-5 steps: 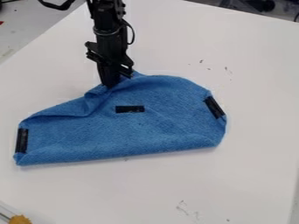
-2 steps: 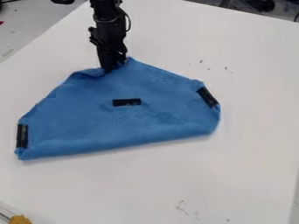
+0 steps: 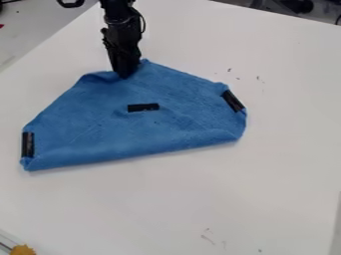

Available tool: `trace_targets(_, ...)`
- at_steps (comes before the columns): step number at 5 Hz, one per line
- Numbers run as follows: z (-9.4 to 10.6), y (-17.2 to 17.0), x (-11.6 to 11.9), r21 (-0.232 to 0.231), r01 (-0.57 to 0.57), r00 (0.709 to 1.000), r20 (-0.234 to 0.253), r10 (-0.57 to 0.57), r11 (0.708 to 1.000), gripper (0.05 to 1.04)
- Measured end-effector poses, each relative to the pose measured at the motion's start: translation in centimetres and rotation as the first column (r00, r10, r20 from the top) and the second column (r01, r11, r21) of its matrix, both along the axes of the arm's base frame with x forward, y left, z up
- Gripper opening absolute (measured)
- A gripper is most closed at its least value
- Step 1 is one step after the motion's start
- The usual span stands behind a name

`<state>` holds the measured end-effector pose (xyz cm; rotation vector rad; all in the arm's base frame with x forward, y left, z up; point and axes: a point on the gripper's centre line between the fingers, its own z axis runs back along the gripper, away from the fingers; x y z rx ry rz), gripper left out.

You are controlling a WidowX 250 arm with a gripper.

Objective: Unfold the cloth from bottom right to top left

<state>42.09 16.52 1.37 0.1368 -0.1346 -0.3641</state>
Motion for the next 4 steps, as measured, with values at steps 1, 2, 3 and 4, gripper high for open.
trace_targets(1, 0.8, 2.3, 1.2, 0.066, 0.028, 0.999, 0.012, -0.029, 0.997, 0.765)
trace_targets(2, 1.7, 4.5, 2.9, 0.121, 0.071, 0.997, 0.023, -0.075, 0.99, 0.991)
trace_targets(3, 2.6, 5.9, 4.2, 0.149, 0.112, 0.993, 0.007, -0.114, 0.983, 1.002)
trace_targets(4, 3.5, 6.2, 4.6, 0.16, 0.119, 0.993, 0.009, -0.122, 0.98, 1.001)
